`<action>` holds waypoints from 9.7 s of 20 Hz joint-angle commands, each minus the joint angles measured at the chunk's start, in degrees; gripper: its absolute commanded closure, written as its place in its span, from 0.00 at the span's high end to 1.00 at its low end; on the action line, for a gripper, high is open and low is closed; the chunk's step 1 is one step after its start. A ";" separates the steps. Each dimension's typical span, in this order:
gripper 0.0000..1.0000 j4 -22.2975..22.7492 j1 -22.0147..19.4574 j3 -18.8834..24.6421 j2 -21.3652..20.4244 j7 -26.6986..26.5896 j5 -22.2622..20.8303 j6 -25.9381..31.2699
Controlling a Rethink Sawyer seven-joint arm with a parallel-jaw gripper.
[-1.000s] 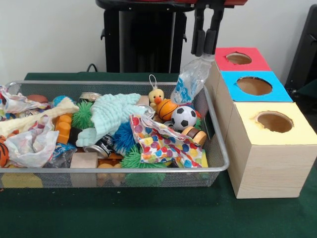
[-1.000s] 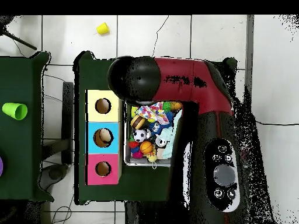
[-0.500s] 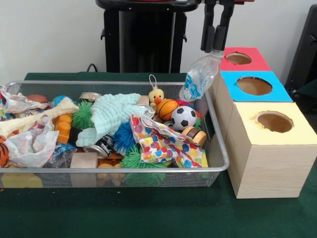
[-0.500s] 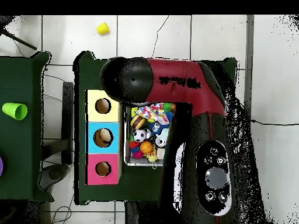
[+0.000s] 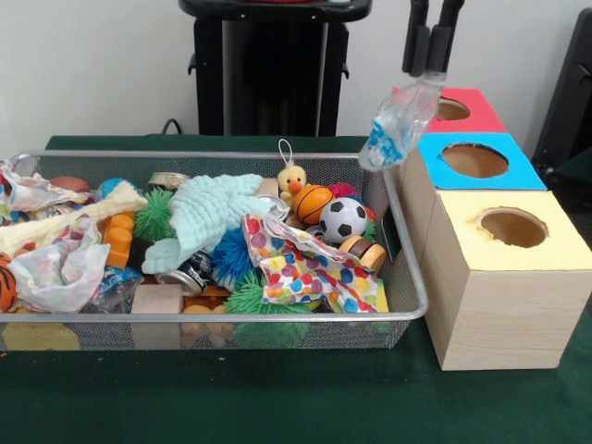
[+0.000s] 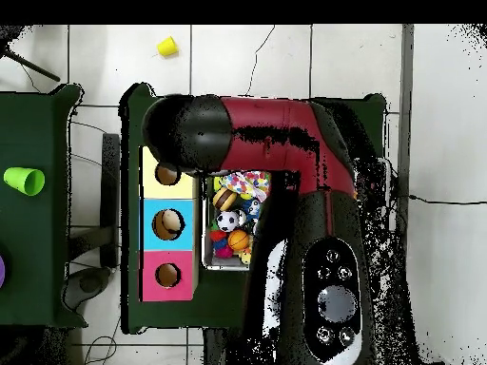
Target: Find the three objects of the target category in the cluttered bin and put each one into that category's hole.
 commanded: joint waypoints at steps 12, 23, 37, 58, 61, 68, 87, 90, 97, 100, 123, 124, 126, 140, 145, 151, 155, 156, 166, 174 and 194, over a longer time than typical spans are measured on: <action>0.00 7.90 3.48 -4.17 -0.08 12.64 2.70 5.42; 0.00 8.37 4.25 -5.32 0.44 12.52 3.56 4.00; 0.00 8.16 6.67 -7.29 1.61 14.48 4.06 2.46; 0.00 5.99 10.30 -10.53 5.10 16.90 5.21 0.43; 0.00 6.18 10.75 -10.82 5.69 17.38 5.42 -0.69; 0.00 6.56 11.33 -11.52 5.74 17.20 6.15 -1.27; 0.00 3.50 1.95 -6.73 11.82 2.76 5.51 -4.99; 0.00 2.63 -0.16 -5.11 13.07 0.35 5.39 -5.52; 0.00 -0.29 -1.04 -4.54 16.31 0.19 3.52 -6.36; 0.00 -2.01 -1.20 -4.68 17.98 0.03 2.76 -6.46; 0.00 -3.61 0.39 -6.38 22.21 2.88 0.10 -11.20; 0.00 -3.80 0.64 -6.53 22.38 3.10 0.07 -11.10; 0.00 -4.40 0.94 -6.58 22.95 3.58 0.21 -11.07; 0.00 -6.82 1.69 -6.21 26.18 5.00 1.31 -11.67; 0.00 -7.62 1.68 -6.08 26.87 4.93 1.49 -11.39; 0.00 -7.43 1.74 -6.47 27.15 4.54 0.80 -12.18; 0.00 -7.45 2.10 -6.90 27.60 4.60 0.15 -12.99; 0.00 -7.28 2.17 -6.83 27.70 4.88 0.26 -13.28; 0.00 -7.97 3.08 -7.25 29.01 6.47 0.69 -14.80; 0.00 -7.32 0.42 -5.45 29.35 2.94 1.09 -15.54; 0.00 -0.34 -0.55 -4.49 28.27 3.39 0.47 -21.67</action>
